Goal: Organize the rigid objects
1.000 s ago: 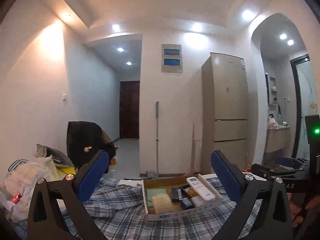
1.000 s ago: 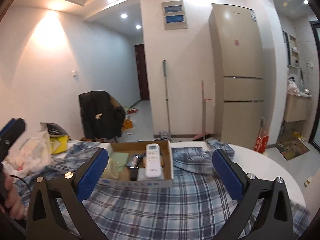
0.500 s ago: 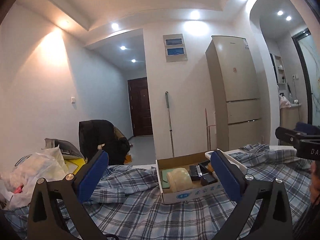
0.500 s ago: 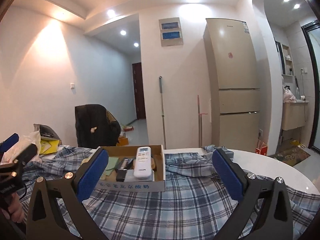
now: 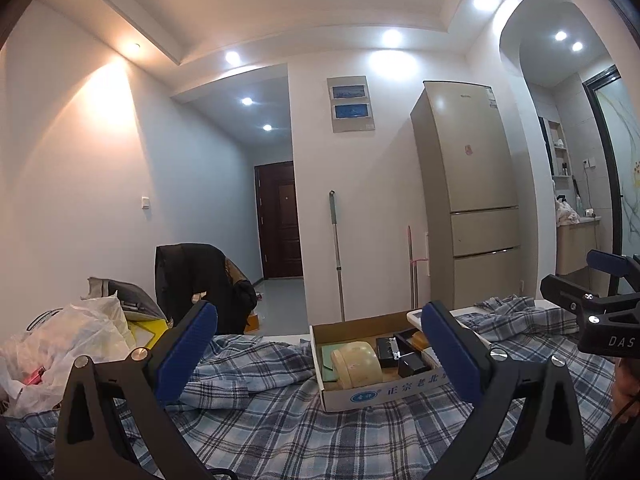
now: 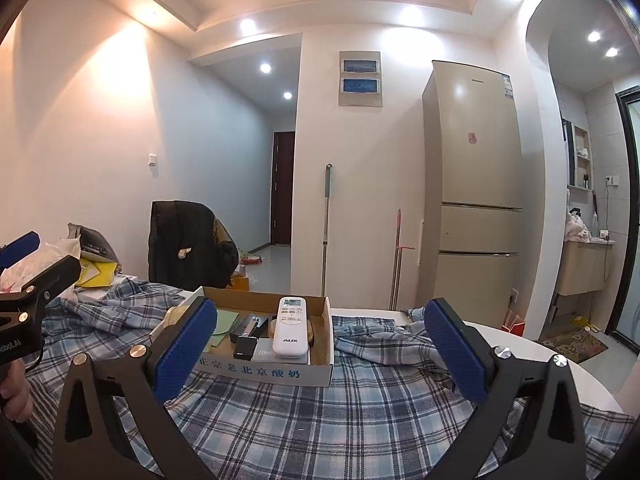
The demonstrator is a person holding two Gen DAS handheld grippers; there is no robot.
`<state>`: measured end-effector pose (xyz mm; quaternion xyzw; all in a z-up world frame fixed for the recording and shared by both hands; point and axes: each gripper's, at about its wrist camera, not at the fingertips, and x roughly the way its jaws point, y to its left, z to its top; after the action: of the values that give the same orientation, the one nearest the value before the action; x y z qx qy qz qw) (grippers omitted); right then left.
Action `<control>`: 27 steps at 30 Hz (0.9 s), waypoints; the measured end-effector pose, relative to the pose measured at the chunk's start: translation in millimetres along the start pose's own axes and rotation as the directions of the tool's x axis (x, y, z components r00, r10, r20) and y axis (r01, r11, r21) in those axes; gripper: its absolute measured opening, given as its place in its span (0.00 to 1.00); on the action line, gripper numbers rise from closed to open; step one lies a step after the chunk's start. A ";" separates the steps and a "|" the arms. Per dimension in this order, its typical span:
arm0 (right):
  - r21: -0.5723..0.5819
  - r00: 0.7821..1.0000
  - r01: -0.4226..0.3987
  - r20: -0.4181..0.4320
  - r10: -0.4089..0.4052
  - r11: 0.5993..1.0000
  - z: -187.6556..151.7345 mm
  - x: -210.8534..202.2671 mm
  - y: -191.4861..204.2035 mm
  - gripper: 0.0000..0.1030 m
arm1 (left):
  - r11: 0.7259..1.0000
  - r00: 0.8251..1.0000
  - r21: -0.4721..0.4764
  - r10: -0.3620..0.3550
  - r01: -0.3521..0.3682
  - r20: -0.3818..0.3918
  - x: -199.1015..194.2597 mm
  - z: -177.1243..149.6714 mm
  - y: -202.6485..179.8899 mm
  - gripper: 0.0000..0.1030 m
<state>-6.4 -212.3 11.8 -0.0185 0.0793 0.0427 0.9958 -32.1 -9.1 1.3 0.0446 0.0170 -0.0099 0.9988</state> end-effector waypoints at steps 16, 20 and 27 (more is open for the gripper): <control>-0.011 1.000 0.006 0.018 -0.006 1.000 1.1 -4.8 2.0 1.00 | 1.000 1.000 0.006 -0.003 0.003 0.003 -0.9 0.8 -1.6 1.00; -0.011 1.000 0.005 0.018 -0.005 1.000 1.7 -4.7 1.6 1.00 | 1.000 1.000 0.006 -0.001 0.001 -0.001 -0.6 0.1 -1.9 1.00; 0.002 1.000 0.014 0.011 -0.014 1.000 3.2 -4.4 0.4 1.00 | 1.000 1.000 -0.005 -0.001 0.001 -0.015 0.2 0.7 1.2 1.00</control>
<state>-10.3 -212.2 15.7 -0.0180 0.0737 0.0356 0.9965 -31.9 -8.0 2.1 0.0420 0.0246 -0.0098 0.9988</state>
